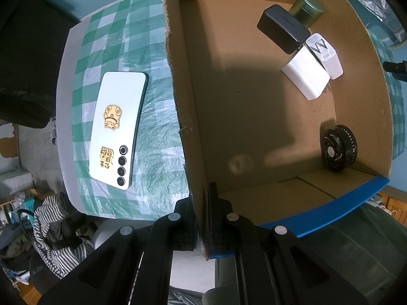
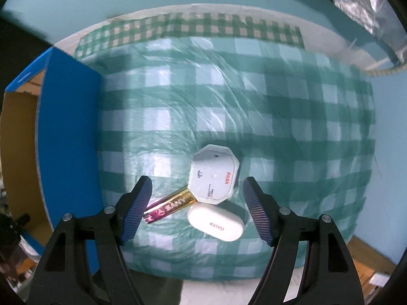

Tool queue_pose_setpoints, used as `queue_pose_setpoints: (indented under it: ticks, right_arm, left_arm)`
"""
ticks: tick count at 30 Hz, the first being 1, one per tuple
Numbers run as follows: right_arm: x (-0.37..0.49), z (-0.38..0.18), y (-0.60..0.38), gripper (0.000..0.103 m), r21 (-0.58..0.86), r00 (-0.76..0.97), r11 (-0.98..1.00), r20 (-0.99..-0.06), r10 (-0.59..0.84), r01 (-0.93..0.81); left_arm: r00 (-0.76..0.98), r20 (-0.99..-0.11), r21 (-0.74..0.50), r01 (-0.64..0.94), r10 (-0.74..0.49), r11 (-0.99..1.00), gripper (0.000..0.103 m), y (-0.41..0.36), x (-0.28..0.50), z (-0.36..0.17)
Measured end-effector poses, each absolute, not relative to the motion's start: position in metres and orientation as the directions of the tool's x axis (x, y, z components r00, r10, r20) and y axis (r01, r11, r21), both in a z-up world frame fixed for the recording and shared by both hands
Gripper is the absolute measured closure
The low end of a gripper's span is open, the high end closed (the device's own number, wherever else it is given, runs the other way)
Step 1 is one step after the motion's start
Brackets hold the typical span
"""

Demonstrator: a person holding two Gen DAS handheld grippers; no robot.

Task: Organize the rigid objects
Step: 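Move the right tool back to the white octagonal PASA device, then grasp the white octagonal PASA device with the right tool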

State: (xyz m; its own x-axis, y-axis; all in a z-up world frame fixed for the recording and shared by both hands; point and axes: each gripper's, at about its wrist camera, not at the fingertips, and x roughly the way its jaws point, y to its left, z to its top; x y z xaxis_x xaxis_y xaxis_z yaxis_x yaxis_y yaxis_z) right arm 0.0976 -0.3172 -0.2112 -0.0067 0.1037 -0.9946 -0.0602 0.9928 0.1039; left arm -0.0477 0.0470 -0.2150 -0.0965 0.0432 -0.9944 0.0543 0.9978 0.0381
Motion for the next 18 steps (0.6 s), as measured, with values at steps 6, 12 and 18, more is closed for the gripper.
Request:
queue_pose_setpoints:
  ticks: [6, 12, 18]
  right_arm:
    - [0.102, -0.235, -0.329, 0.029, 0.128, -0.022, 0.992, -0.992, 0.128, 0.002]
    - [0.102, -0.251, -0.328, 0.029, 0.114, -0.043, 0.994, -0.993, 0.114, 0.002]
    - [0.101, -0.261, -0.326, 0.031, 0.088, -0.053, 0.996, -0.995, 0.086, -0.022]
  left_arm:
    - [-0.099, -0.994, 0.039, 0.054, 0.044, 0.998, 0.098, 0.048, -0.049, -0.216]
    - [-0.100, -0.994, 0.040, 0.052, 0.045, 0.998, 0.098, 0.049, -0.052, -0.216]
    - [-0.100, -0.994, 0.038, 0.049, 0.043, 0.998, 0.098, 0.048, -0.053, -0.216]
